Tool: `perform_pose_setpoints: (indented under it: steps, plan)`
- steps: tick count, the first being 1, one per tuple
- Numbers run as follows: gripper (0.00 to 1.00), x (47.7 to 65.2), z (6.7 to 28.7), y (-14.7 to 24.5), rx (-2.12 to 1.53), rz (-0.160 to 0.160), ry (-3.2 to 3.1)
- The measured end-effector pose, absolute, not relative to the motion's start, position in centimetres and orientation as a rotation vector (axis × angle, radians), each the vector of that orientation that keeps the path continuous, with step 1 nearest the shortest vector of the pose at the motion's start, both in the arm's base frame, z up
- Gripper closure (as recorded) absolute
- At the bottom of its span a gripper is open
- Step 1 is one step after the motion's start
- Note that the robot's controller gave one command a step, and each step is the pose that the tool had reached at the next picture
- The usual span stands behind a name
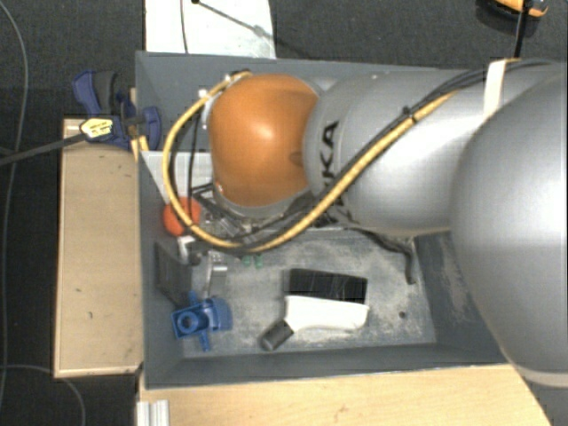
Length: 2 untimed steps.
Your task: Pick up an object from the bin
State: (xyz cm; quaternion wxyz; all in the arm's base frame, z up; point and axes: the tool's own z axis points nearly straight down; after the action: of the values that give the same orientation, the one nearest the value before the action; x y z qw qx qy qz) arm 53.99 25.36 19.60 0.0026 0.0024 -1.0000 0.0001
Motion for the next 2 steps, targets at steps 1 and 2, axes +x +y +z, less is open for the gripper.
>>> perform_pose_setpoints:
  steps: [1,2]
  plan:
    - [0.0,54.2,20.1,25.2,-0.004,-0.003,-3.144]
    - [0.0,51.5,14.0,25.2,0.345,-0.003,-3.123]
